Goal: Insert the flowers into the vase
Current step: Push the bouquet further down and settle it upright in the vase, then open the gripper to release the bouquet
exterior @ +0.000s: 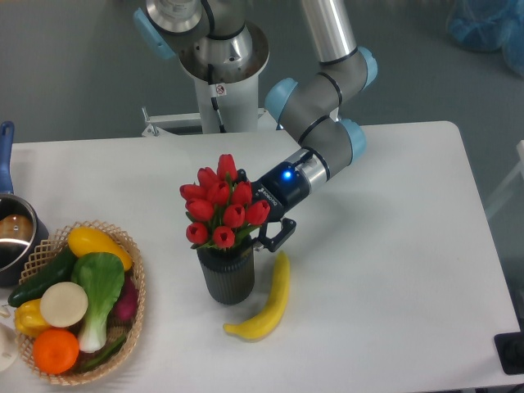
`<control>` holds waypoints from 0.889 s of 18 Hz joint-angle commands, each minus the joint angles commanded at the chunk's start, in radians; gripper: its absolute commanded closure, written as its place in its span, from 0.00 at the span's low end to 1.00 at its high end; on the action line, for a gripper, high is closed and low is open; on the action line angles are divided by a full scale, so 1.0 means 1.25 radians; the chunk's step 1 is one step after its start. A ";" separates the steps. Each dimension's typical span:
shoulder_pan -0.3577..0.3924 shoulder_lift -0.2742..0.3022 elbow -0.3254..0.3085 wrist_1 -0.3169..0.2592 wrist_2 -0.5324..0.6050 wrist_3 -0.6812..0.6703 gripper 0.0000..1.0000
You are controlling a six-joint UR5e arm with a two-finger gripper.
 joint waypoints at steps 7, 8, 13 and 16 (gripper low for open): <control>0.018 0.034 -0.032 0.000 0.015 0.000 0.01; 0.023 0.049 -0.039 0.000 0.023 -0.001 0.01; 0.060 0.108 -0.059 -0.001 0.142 -0.055 0.00; 0.093 0.137 -0.059 -0.002 0.199 -0.083 0.00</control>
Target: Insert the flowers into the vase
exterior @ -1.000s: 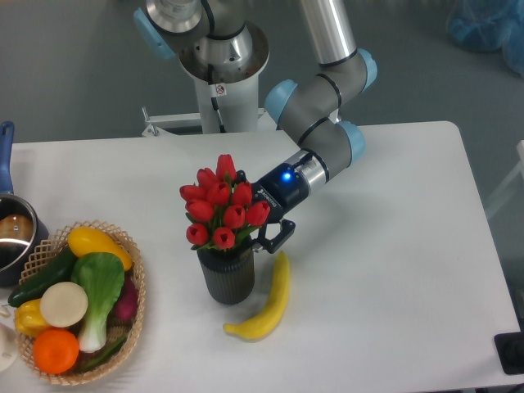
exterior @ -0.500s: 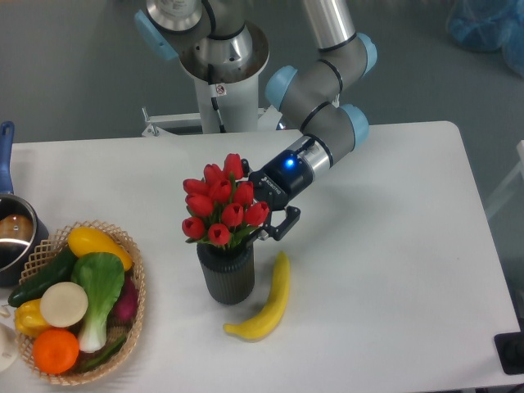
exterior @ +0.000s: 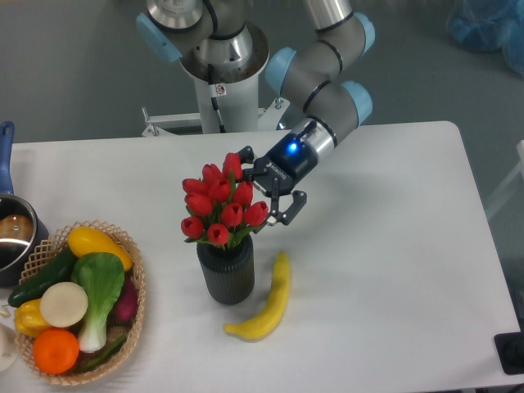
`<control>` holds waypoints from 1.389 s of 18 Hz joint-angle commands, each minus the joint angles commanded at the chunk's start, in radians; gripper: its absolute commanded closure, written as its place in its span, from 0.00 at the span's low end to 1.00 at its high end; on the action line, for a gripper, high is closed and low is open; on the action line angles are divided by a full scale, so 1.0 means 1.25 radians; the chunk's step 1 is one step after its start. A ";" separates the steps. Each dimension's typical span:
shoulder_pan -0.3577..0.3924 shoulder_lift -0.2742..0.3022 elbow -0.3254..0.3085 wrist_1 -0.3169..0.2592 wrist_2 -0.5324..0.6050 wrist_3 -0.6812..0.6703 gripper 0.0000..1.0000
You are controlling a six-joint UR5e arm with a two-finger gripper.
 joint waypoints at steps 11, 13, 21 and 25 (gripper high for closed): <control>0.280 0.102 0.098 0.000 0.267 -0.007 0.00; 0.331 0.121 0.110 -0.001 0.275 -0.012 0.00; 0.384 0.226 0.126 -0.002 0.632 0.006 0.00; 0.372 0.242 0.151 -0.053 0.784 0.098 0.00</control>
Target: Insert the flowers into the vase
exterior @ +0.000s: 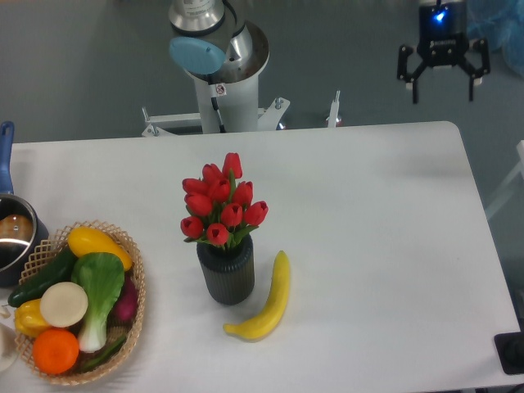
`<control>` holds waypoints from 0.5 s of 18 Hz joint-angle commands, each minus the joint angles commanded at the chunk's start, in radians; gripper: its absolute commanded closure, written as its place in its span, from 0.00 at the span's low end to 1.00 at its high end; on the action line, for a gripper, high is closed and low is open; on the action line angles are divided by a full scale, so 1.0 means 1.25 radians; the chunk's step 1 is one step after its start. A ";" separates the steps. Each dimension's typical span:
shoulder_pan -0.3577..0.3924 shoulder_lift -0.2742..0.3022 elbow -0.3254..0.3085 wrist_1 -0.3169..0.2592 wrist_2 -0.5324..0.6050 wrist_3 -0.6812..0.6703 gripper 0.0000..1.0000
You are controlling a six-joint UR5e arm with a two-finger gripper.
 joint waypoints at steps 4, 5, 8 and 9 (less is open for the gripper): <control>0.001 0.011 0.004 -0.036 0.084 0.119 0.00; 0.001 0.011 0.004 -0.039 0.084 0.119 0.00; 0.000 0.012 0.007 -0.057 0.084 0.119 0.00; 0.000 0.012 0.013 -0.068 0.084 0.119 0.00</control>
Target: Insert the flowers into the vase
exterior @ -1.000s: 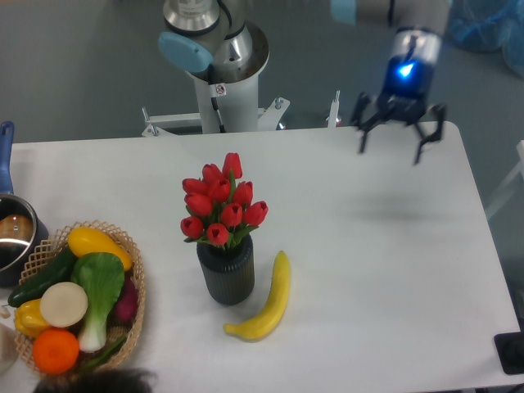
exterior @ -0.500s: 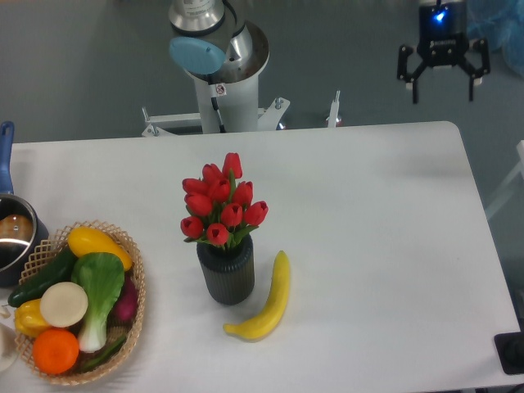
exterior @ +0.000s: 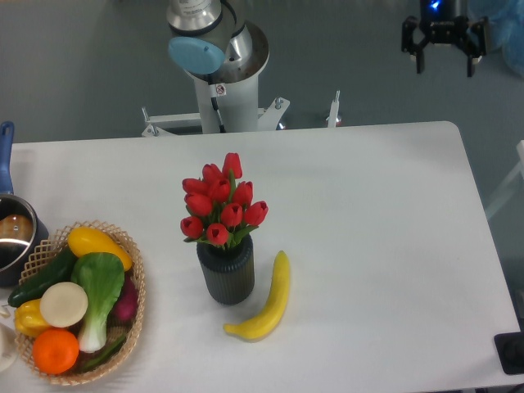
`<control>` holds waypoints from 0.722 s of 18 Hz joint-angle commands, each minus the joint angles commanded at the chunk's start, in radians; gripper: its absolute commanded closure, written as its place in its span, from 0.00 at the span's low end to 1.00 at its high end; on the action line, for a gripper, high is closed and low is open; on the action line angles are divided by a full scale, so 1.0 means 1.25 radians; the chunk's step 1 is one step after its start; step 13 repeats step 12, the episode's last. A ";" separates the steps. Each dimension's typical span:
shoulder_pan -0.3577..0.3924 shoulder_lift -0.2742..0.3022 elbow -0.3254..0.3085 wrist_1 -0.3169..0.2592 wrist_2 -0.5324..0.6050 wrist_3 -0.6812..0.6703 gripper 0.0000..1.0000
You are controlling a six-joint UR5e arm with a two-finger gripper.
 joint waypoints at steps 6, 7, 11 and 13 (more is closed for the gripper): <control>0.001 -0.013 0.118 -0.215 -0.001 0.001 0.00; 0.001 -0.017 0.126 -0.228 -0.001 0.001 0.00; 0.000 -0.027 0.150 -0.264 0.002 0.002 0.00; -0.001 -0.027 0.149 -0.264 0.002 0.001 0.00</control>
